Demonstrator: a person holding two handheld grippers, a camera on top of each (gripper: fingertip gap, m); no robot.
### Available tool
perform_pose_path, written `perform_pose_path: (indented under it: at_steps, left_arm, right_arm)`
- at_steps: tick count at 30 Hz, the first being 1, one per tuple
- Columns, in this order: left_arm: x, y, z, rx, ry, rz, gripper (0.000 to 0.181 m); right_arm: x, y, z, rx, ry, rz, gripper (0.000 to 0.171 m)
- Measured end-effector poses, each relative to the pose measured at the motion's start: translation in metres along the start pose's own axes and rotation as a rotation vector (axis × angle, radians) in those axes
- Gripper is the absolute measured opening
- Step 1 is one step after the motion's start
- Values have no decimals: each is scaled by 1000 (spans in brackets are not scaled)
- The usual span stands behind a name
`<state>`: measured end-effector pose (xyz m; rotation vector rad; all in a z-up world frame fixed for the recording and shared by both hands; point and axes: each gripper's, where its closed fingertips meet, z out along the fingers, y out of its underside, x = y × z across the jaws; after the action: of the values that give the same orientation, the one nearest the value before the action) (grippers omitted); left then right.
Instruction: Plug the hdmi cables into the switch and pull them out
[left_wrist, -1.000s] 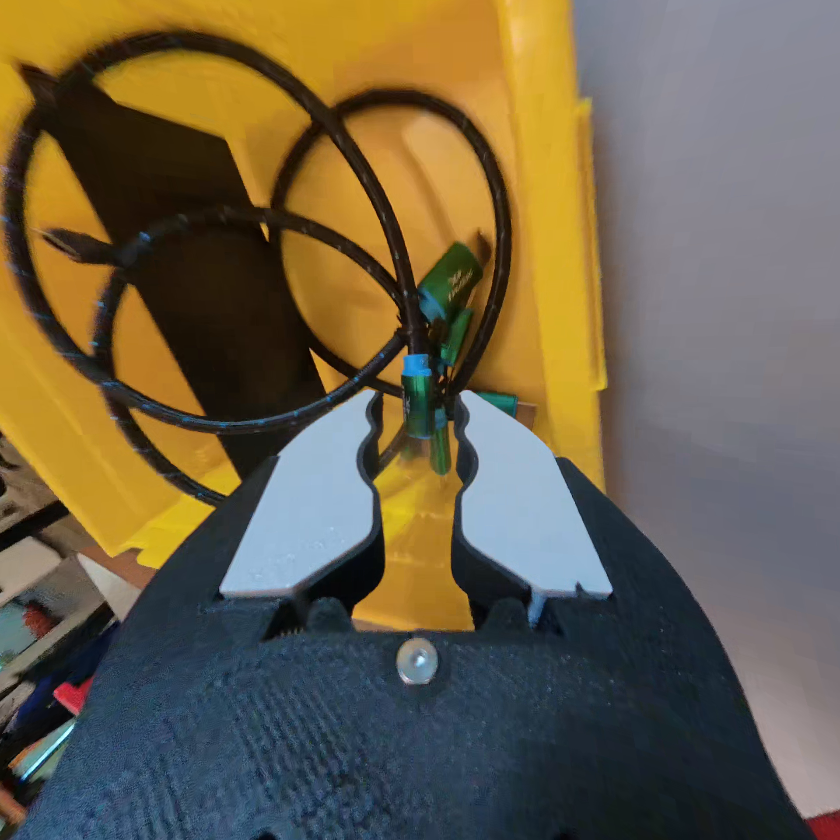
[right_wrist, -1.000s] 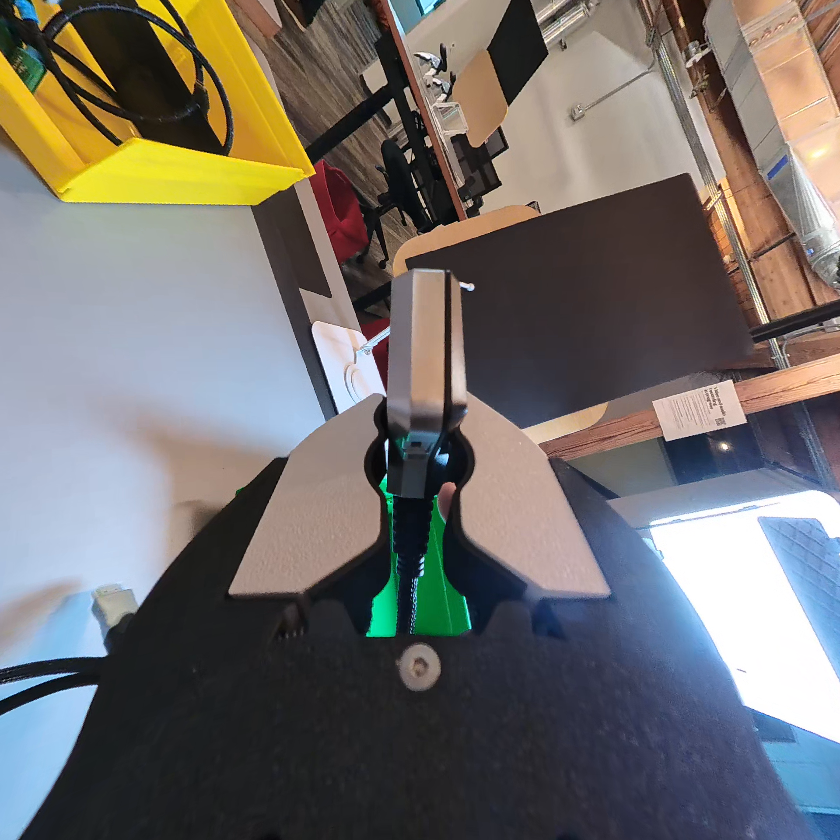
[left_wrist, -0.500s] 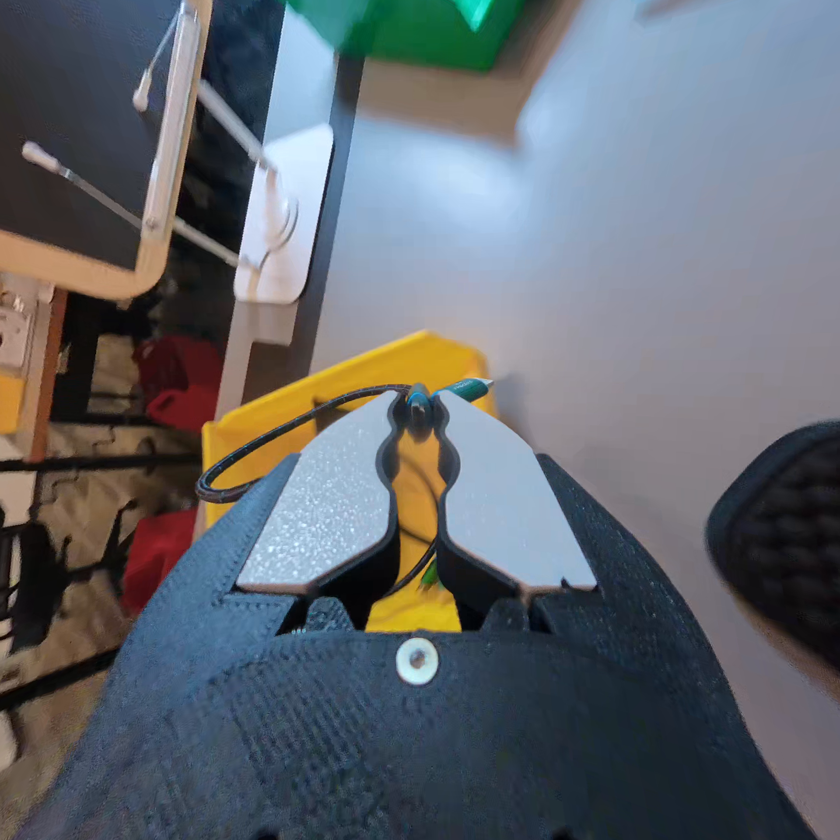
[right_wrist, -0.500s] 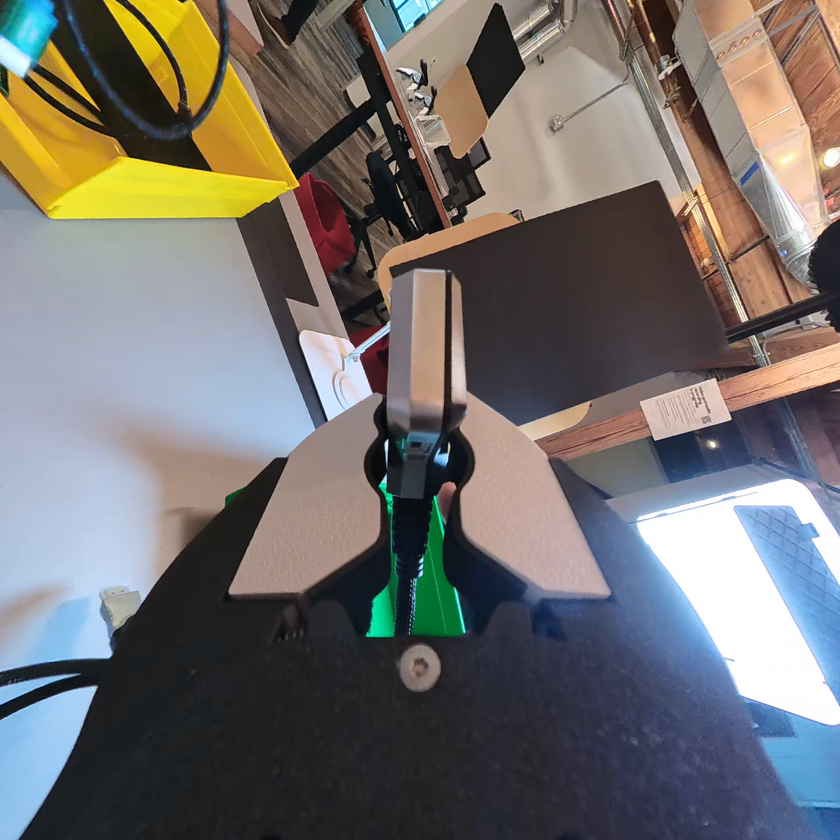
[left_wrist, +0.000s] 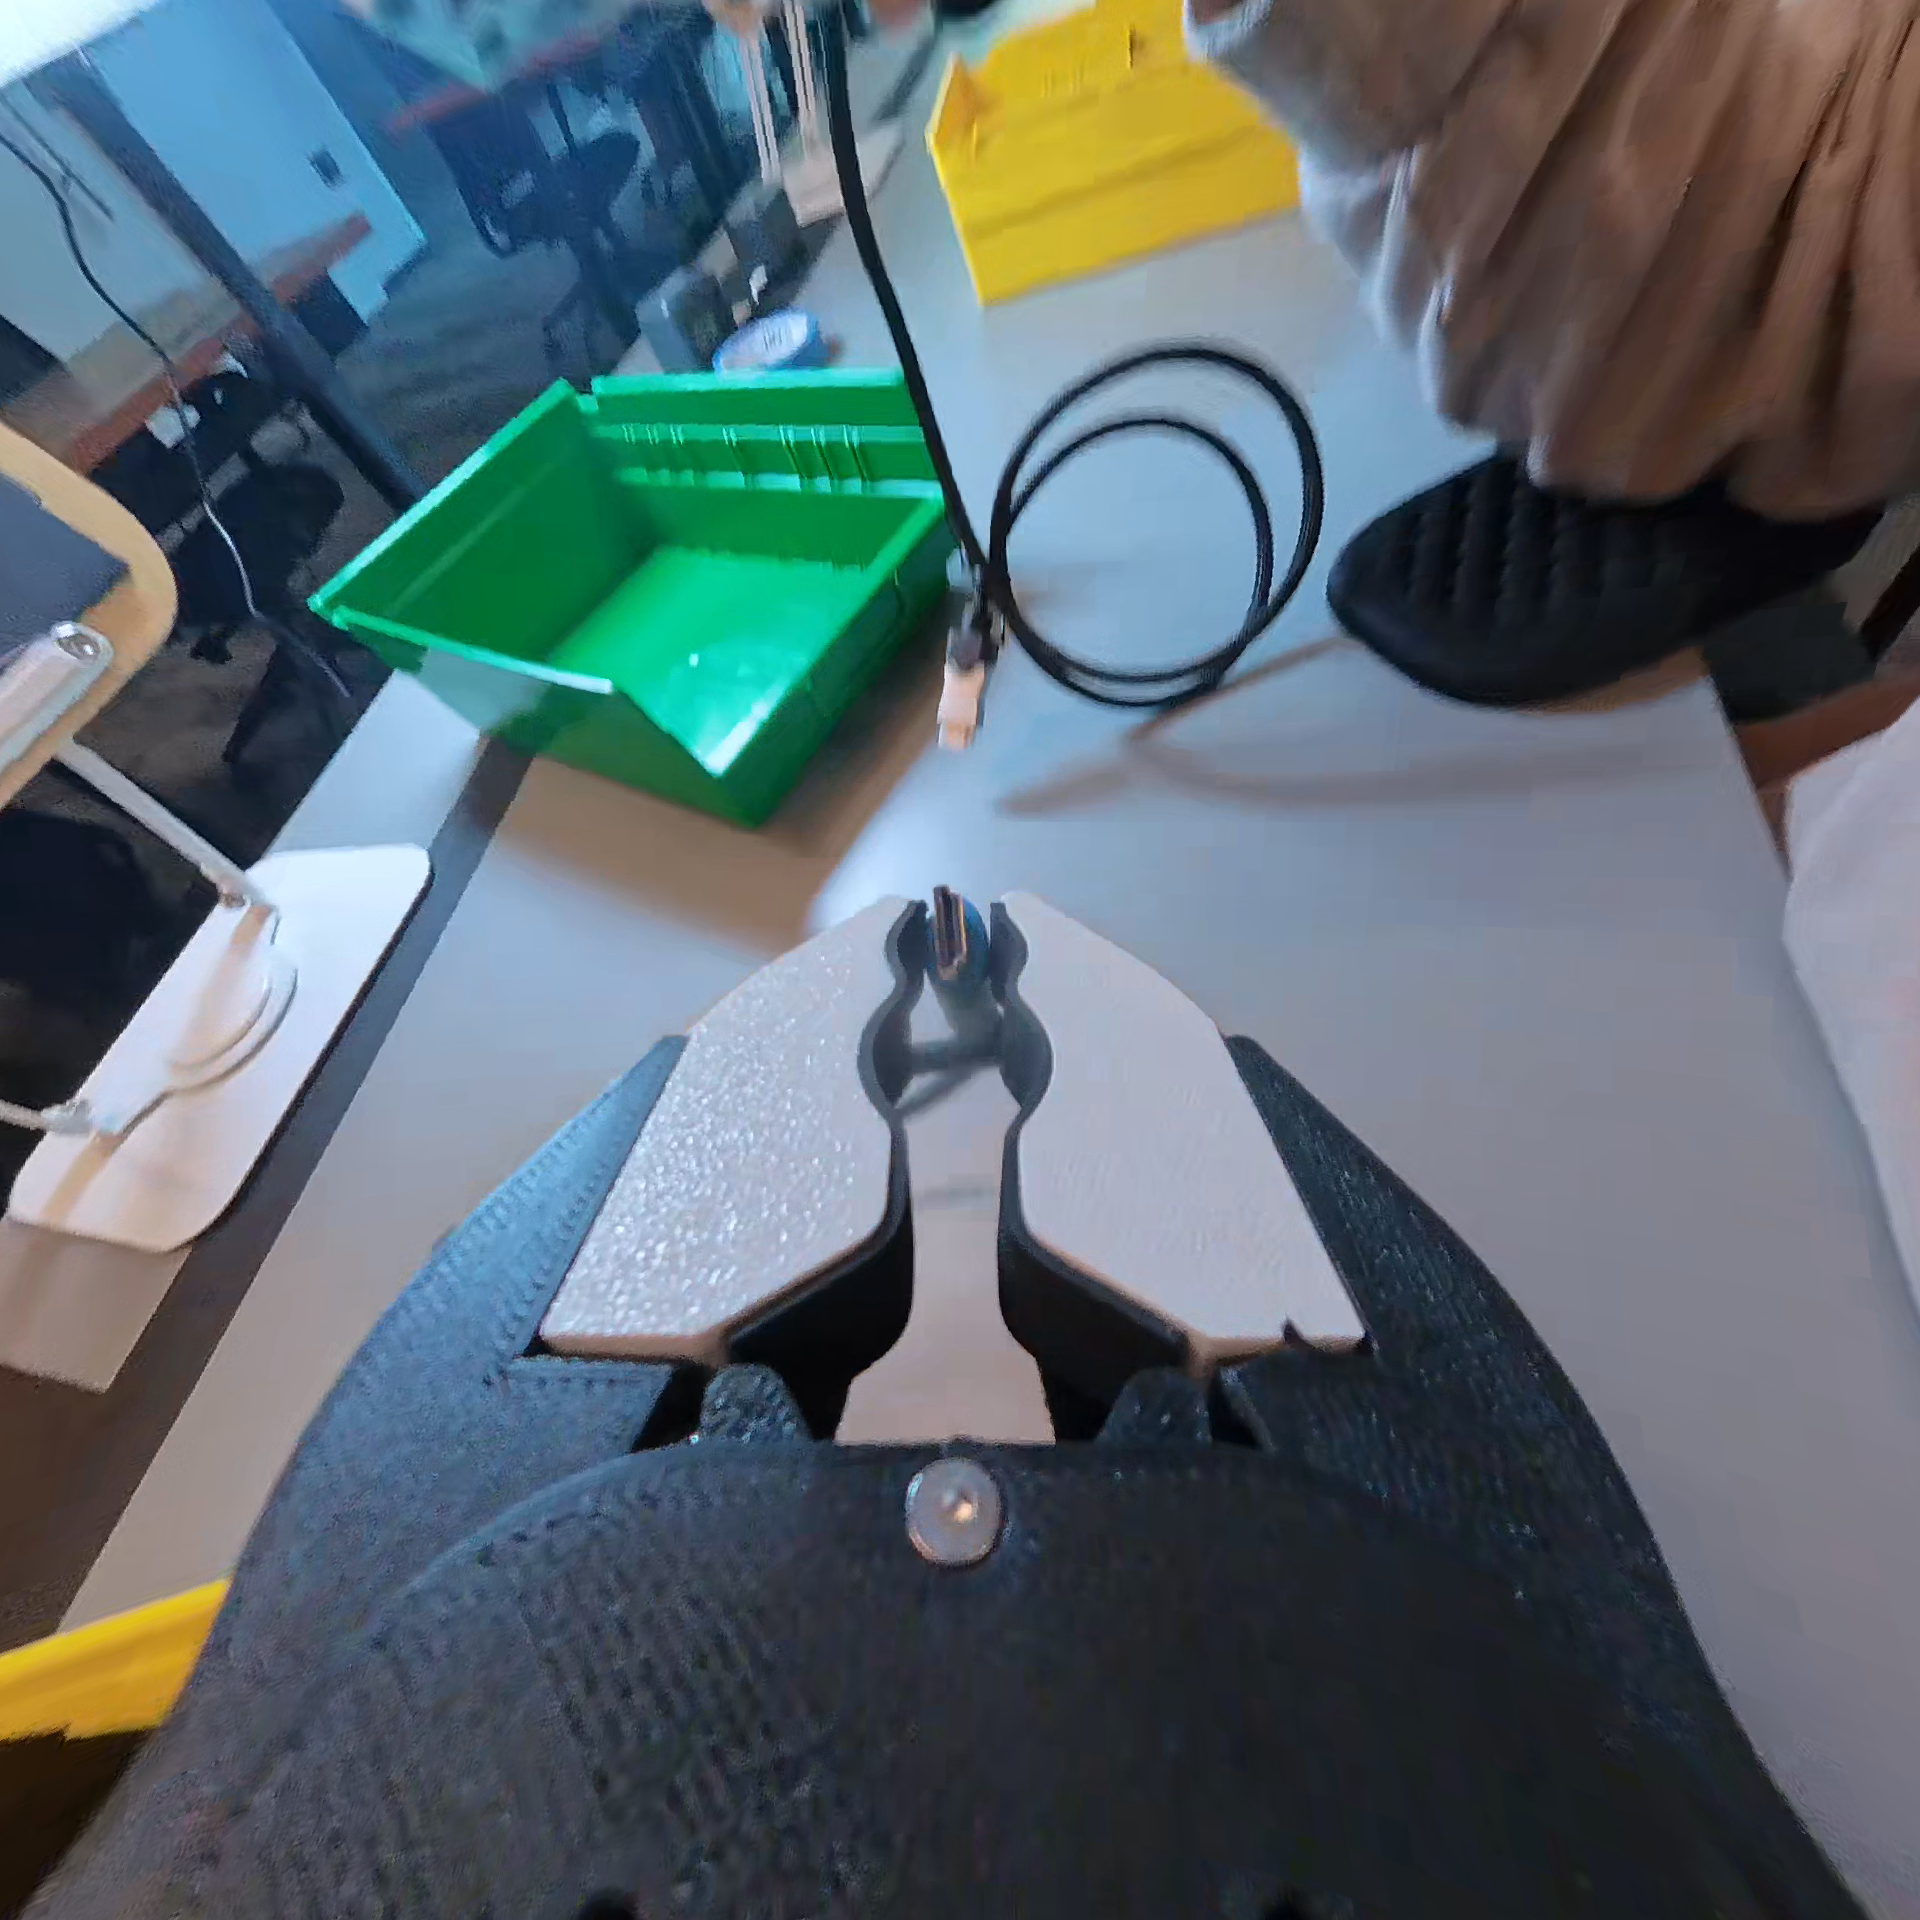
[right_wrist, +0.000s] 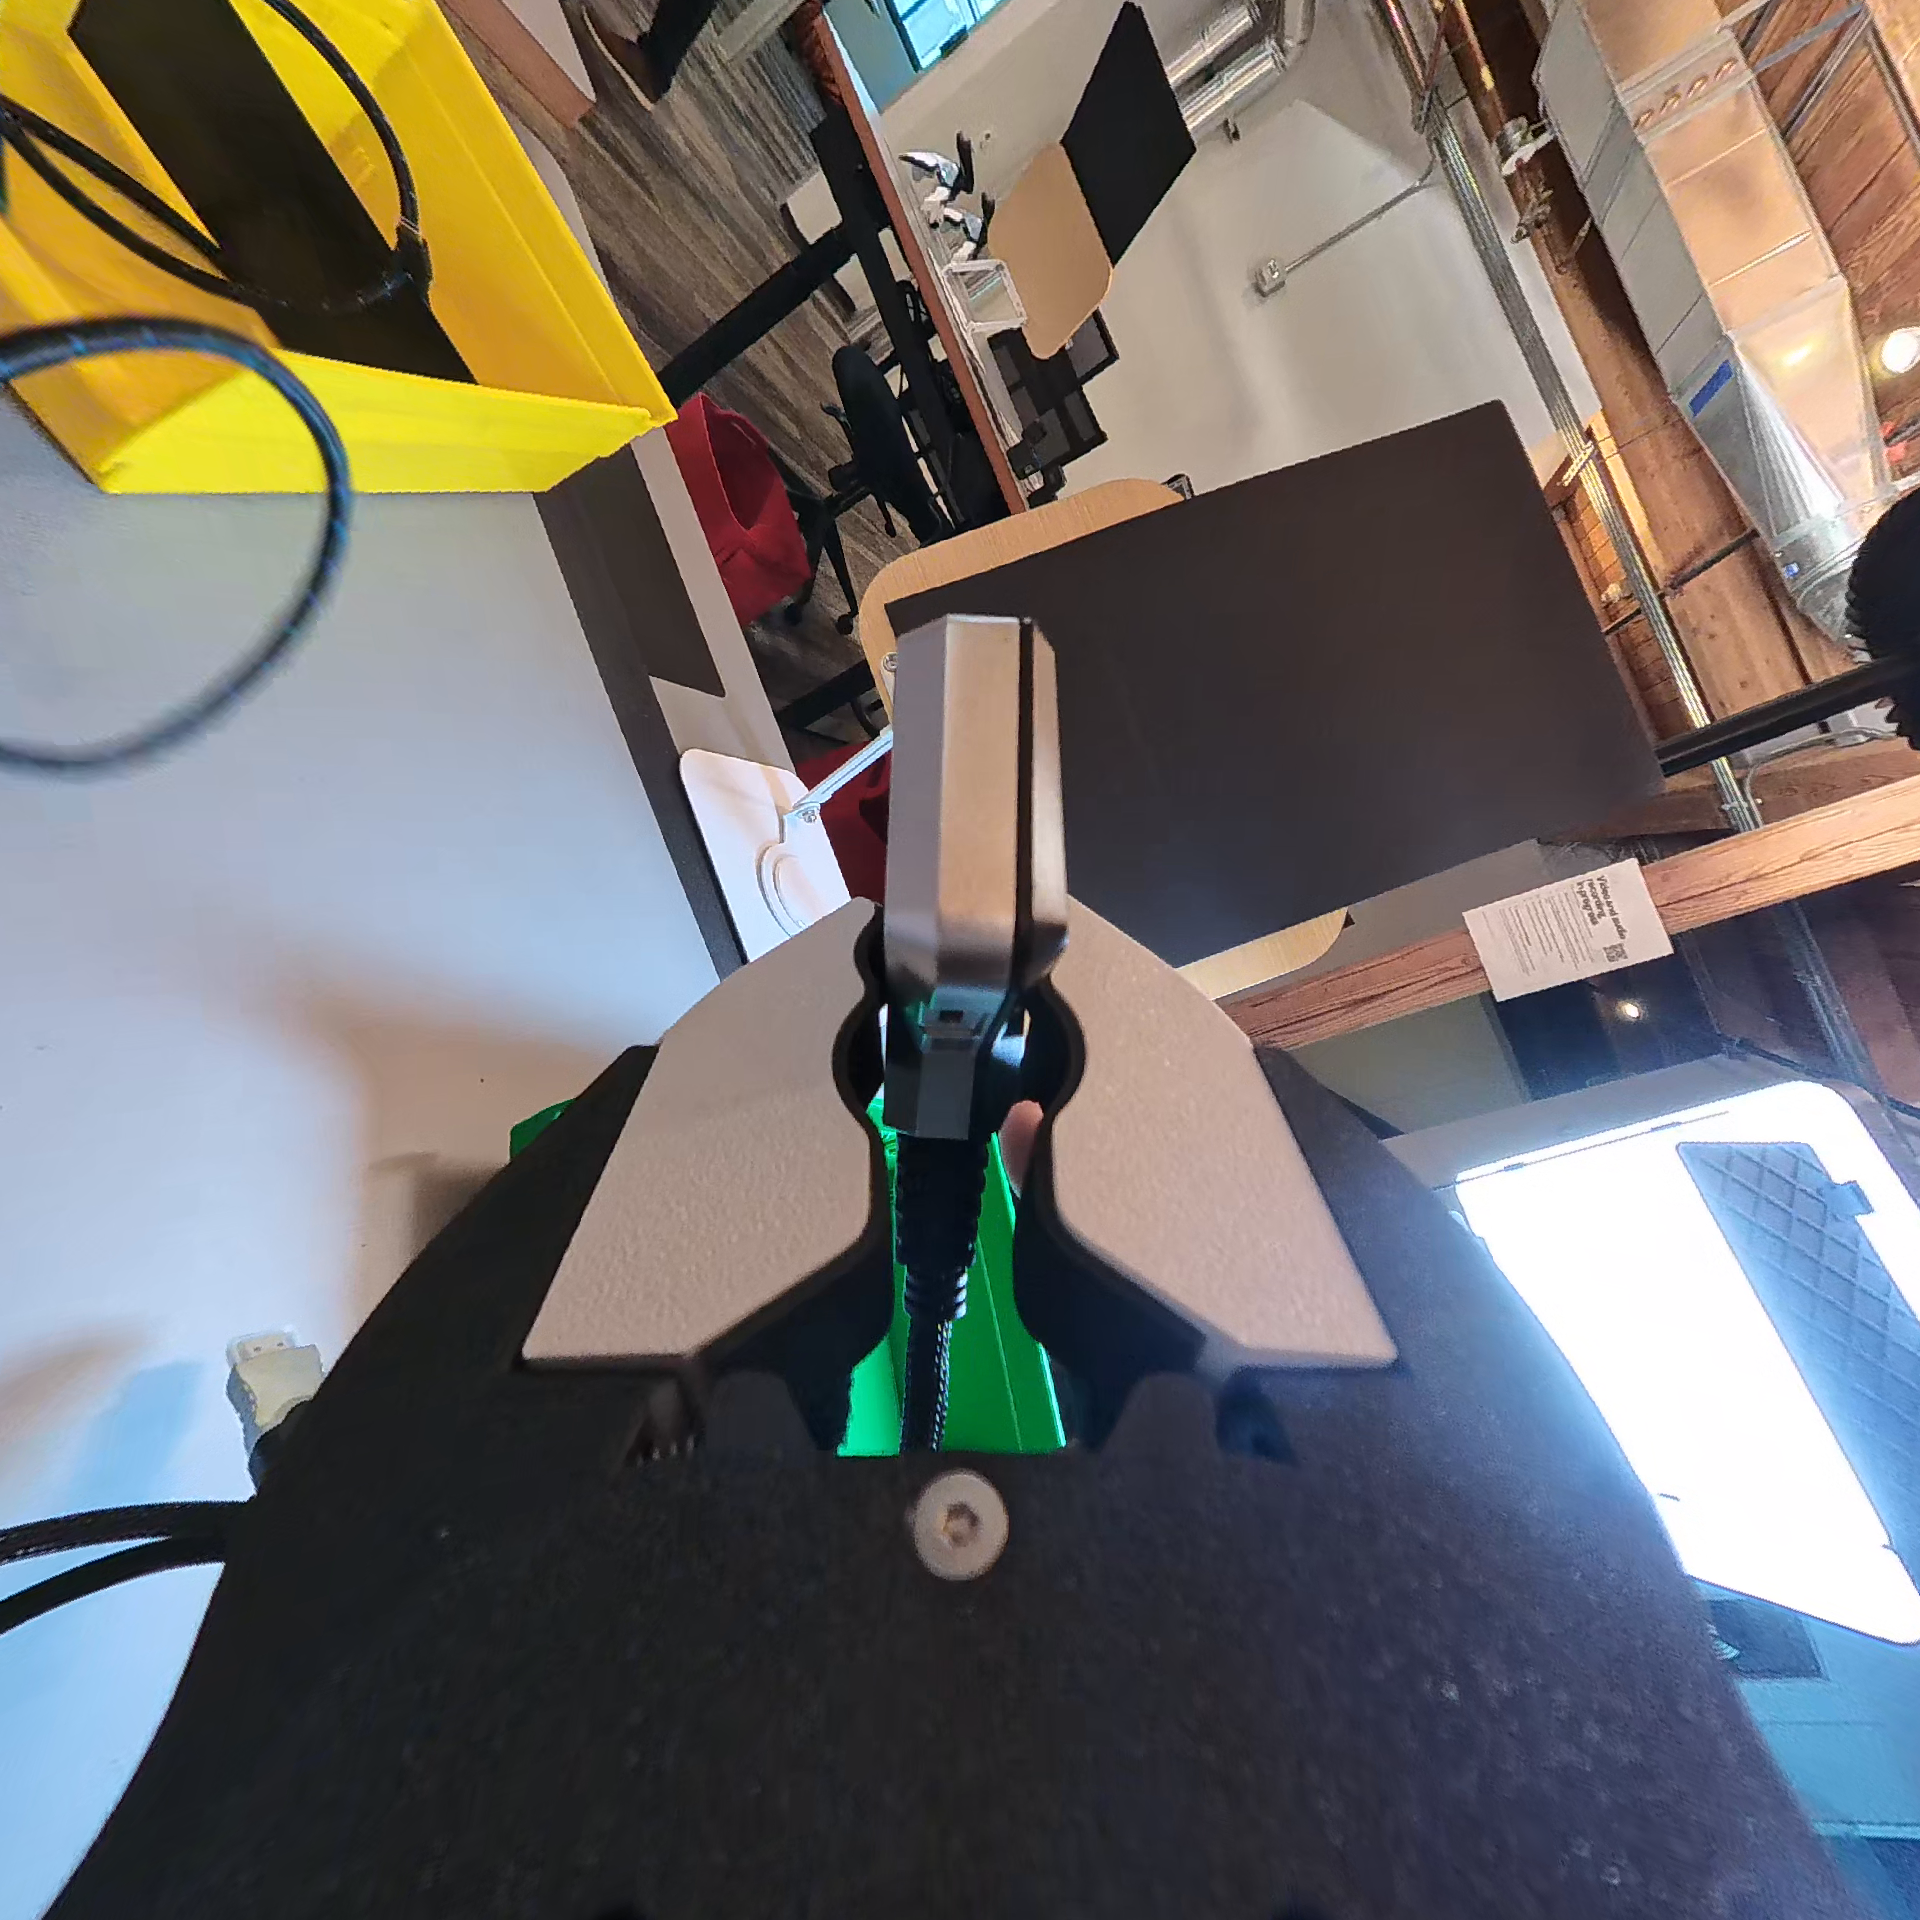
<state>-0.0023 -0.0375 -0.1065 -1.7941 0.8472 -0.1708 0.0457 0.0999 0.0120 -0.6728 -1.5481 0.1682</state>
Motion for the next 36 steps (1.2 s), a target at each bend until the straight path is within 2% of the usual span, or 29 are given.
perform_pose_path:
  at_steps: [2,4,9,11,12,15,19,24,28,30,32,36]
  left_arm:
    - [0,-12,5,64,-13,-15,12]
    - [1,-3,17,53,-40,-17,12]
    - [11,68,50,-176,-56,-30,13]
    - [27,88,51,-266,36,-20,16]
    - [38,91,49,-296,101,-8,25]
    - [53,82,40,-291,159,91,34]
    - [40,72,38,-333,120,115,34]
    - [24,91,67,-476,165,185,35]
    - [16,117,75,-678,271,230,39]
    - [21,121,74,-718,343,171,35]
    - [27,133,70,-797,399,113,39]
    - [25,130,80,-756,362,8,31]
  right_arm:
    - [0,1,0,-1,-1,1,23]
    - [0,1,0,-1,-2,1,23]
    - [-2,-1,-1,2,-7,-2,23]
    - [-2,0,-1,2,-9,-1,23]
    - [-2,0,0,2,-11,0,23]
    - [-4,2,2,-2,-18,0,23]
    - [-9,1,6,-3,-32,-7,23]
    - [-13,0,7,-7,-44,-19,23]
    - [-10,5,5,-13,-40,-11,23]
    - [-8,7,4,-12,-39,-4,23]
    - [-7,9,5,-12,-39,2,23]
    - [-10,8,7,-14,-47,-8,23]
